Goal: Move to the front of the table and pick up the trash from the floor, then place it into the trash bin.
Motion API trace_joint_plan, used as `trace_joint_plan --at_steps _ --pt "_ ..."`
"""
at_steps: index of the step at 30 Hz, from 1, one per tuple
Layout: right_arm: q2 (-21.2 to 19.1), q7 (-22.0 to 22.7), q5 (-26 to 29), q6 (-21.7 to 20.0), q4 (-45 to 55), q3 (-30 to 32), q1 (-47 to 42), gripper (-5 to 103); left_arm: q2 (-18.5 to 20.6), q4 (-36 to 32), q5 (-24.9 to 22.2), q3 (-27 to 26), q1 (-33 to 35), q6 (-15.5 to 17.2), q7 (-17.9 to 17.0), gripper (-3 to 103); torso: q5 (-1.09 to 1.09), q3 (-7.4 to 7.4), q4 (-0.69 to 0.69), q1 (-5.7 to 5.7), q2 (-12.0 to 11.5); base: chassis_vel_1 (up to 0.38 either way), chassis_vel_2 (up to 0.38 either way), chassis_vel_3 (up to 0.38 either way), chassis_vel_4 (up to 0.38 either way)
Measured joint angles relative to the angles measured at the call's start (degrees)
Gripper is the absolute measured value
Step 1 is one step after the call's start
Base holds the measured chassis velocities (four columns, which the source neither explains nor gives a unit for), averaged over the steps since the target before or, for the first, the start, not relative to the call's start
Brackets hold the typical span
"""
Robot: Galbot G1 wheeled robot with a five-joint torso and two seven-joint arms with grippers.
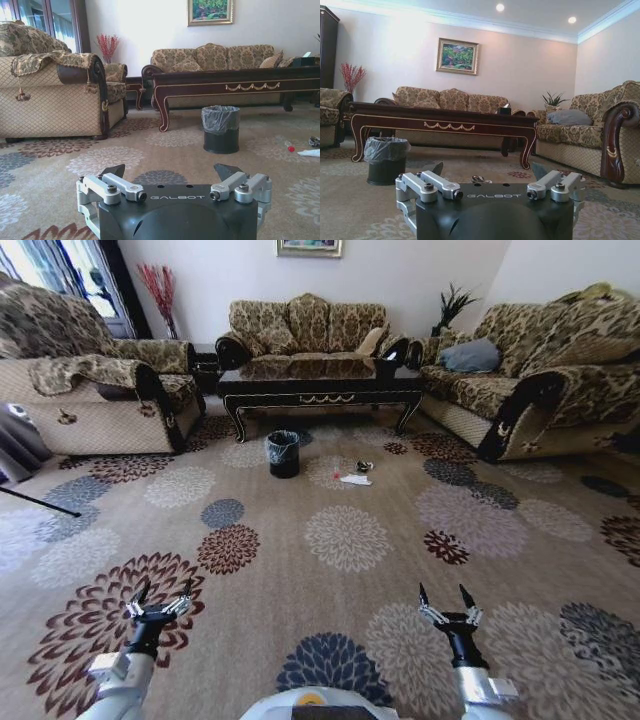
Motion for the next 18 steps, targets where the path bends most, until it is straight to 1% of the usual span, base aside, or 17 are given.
trace_joint_plan --at_steps 9,15,18 --pt "0.19 -0.92 -1.76 0.35 0.62 -0.13 -0.07 98 0.01 -0.1 -0.16 0.13 -0.13 -0.32 0.17 100 -0.01 0.18 -0.01 0.02 0.0 -0.044 0.031 0.036 -0.036" --pt "0.05 -0.94 -2.04 0.29 1.0 -0.18 0.07 98 0.13 -0.06 -0.27 0.13 -0.29 -0.41 0.2 100 0.01 0.28 0.02 0.05 0.0 -0.16 0.156 0.185 -0.145" --pt "-0.17 -0.94 -1.97 -0.11 1.12 -0.26 0.12 98 0.18 0.34 -0.32 0.13 -0.54 -0.59 0.24 100 0.0 0.32 -0.02 0.05 0.0 -0.253 0.208 0.227 -0.232"
